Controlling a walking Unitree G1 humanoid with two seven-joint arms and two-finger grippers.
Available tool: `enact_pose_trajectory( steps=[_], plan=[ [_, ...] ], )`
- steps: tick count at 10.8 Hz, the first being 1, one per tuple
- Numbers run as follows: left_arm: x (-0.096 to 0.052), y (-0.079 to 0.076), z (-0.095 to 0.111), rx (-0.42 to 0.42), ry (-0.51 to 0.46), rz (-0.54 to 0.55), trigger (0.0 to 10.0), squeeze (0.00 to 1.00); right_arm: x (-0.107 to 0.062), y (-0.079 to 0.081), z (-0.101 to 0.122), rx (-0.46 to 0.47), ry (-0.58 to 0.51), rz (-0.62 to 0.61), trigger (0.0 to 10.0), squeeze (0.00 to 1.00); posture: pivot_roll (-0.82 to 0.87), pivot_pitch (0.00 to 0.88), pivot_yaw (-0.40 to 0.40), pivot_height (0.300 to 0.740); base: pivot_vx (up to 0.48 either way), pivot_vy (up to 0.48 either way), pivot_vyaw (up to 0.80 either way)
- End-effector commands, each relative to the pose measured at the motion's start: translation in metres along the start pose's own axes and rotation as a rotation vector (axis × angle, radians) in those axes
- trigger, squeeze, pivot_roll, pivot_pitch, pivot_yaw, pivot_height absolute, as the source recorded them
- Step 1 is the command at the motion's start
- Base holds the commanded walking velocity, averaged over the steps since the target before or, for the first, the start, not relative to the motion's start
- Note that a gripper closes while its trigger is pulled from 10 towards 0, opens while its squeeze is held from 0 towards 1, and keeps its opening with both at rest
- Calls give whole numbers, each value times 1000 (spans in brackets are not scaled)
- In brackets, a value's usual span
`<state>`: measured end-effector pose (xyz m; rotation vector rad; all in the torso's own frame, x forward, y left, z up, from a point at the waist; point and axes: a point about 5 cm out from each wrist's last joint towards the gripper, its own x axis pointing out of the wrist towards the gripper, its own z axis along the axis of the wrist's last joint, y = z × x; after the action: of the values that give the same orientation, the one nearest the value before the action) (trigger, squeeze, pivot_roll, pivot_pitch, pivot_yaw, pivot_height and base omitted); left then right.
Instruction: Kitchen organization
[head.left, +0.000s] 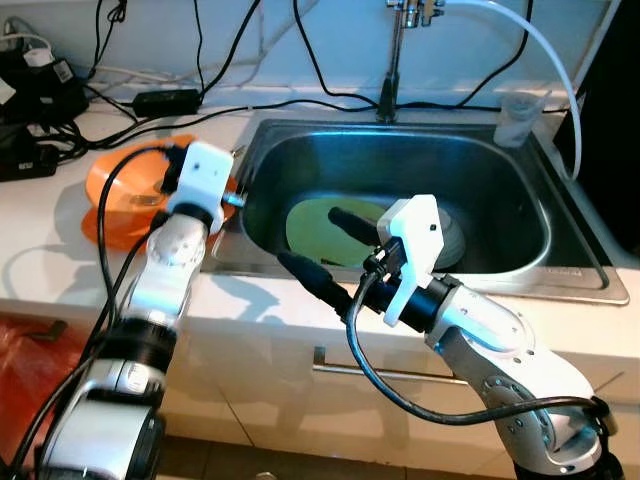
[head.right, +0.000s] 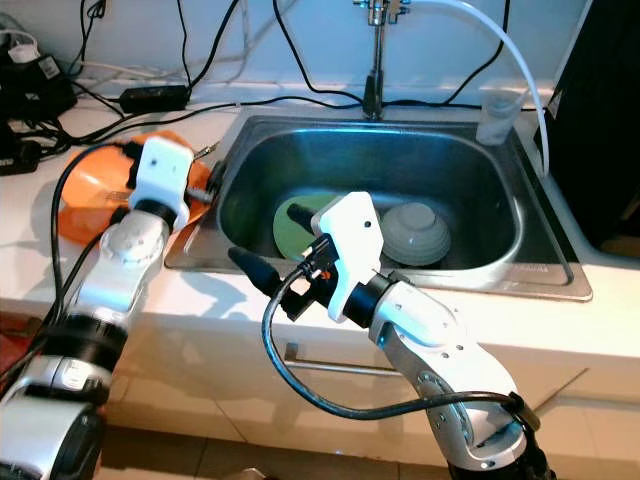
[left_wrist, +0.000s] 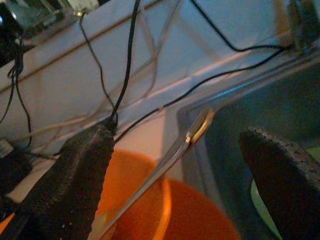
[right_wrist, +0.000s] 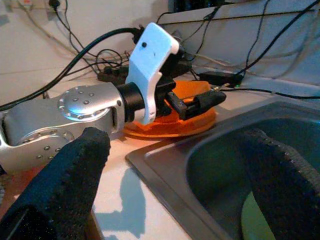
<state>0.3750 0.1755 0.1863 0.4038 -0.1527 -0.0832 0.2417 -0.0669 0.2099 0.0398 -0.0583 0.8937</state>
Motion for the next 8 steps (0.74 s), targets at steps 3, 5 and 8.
enact_pose_trajectory(
  steps=[3, 5, 8],
  plan=[
    [10, -2, 1, 0, -5, -25, 3216, 0, -5, 4, 6, -15, -9, -33, 10000, 0, -104, 2, 120, 740, 0, 0, 0],
    [15, 0, -6, -8, 38, -15, 0, 0, -5, 3, 7, -20, -5, -46, 10000, 0, -105, 3, 122, 740, 0, 0, 0],
    [18, 5, -9, -6, 61, 4, 0, 0, -7, 2, 8, -26, -2, -59, 10000, 0, -121, 2, 127, 740, 0, 0, 0]
  ],
)
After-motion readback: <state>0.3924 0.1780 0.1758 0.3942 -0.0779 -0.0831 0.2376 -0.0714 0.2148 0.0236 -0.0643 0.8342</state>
